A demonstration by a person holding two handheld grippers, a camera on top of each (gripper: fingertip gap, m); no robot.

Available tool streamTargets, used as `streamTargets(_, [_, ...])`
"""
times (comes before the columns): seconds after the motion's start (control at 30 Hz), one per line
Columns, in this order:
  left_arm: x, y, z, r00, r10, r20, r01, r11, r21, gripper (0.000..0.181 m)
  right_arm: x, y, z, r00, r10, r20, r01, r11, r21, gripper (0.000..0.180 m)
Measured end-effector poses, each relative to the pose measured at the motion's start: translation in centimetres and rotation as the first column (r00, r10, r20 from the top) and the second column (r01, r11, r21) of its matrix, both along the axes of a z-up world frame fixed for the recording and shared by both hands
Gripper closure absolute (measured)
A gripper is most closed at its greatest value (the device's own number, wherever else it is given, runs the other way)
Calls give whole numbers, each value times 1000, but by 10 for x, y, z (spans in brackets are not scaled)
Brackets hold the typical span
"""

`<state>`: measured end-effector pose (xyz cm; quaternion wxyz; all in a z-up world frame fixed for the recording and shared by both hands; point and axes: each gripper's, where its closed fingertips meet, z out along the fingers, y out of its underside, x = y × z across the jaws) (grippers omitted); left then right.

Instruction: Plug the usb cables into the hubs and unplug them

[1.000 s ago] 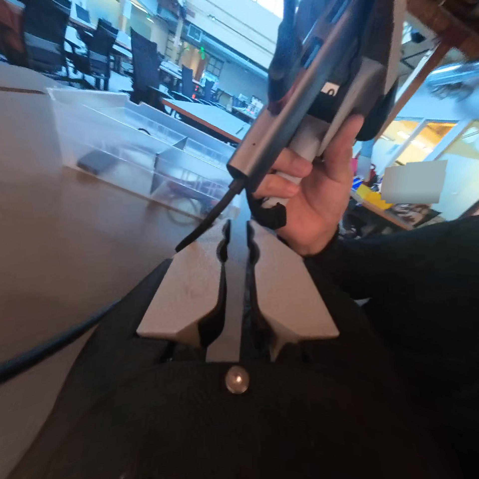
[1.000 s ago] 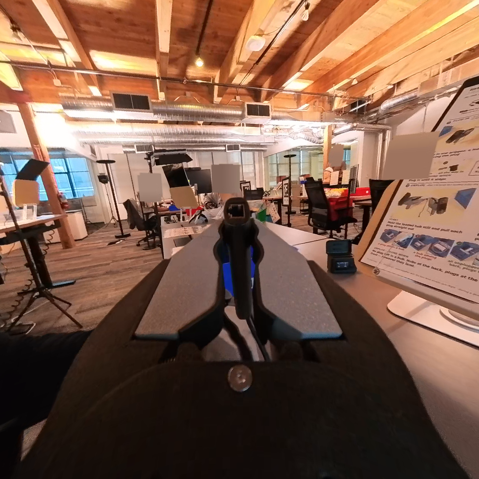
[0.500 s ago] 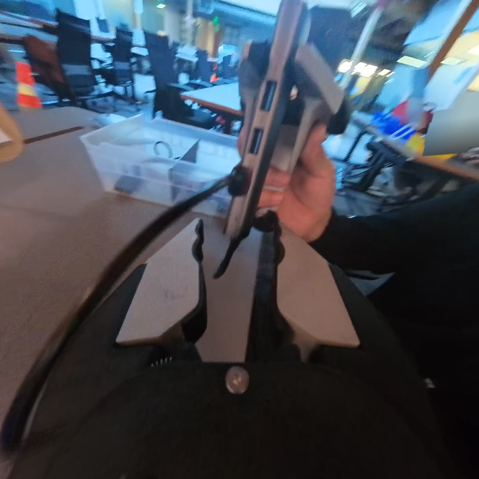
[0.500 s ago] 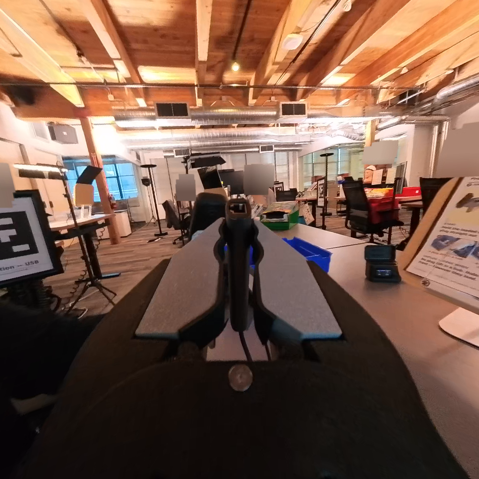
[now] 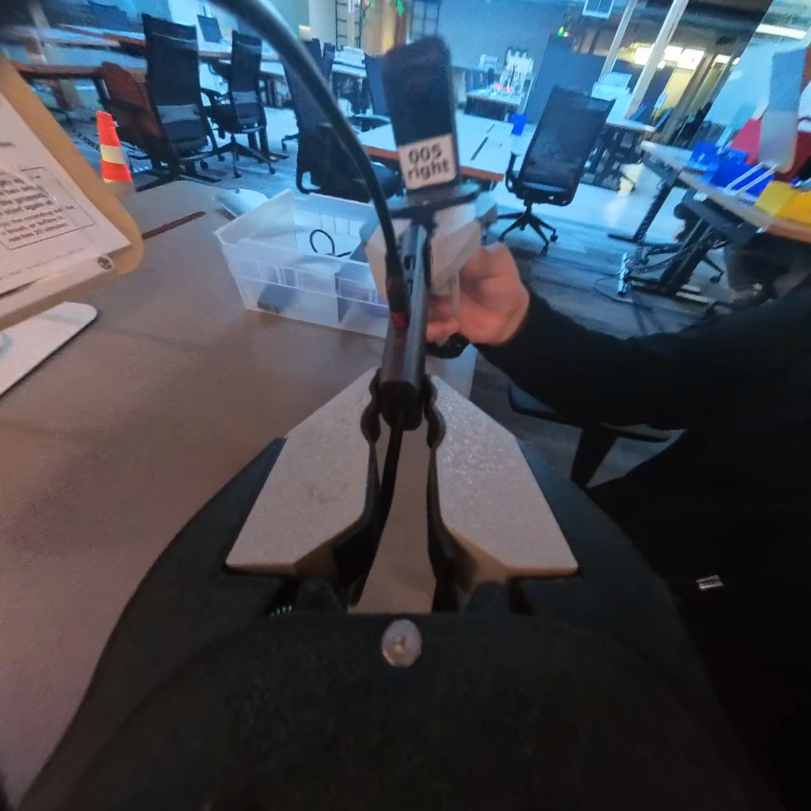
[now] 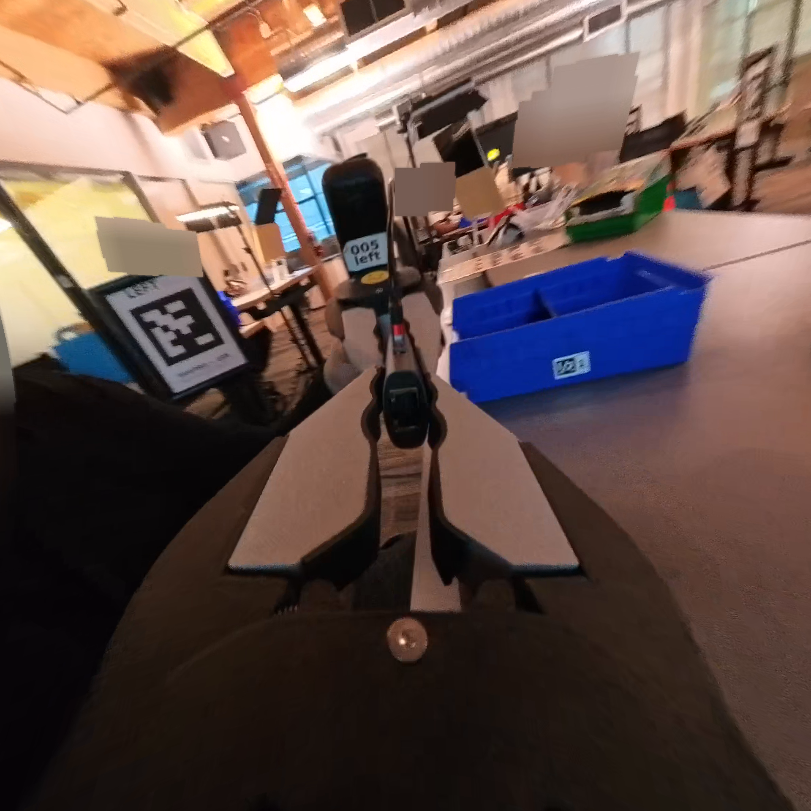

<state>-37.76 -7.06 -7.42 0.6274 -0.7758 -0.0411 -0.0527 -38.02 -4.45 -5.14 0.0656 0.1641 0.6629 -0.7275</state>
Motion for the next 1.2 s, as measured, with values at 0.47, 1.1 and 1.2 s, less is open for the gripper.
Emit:
streamTargets(0.47, [-5,-12,-25,998,-30,56,36,992,-125,167,-4,-14,-90,997,5,-71,34,847,530,161])
streamTargets(1.1, [22,5,-31,990,-139,-23,133,976,-172,167,17,-16,-89,942,77,-326,184,694,696,163])
streamTargets(1.2, [25,5,-30,988,-151,-17,147,976,-159,167,20,-17,-86,934,97,-344,181,702,689,163])
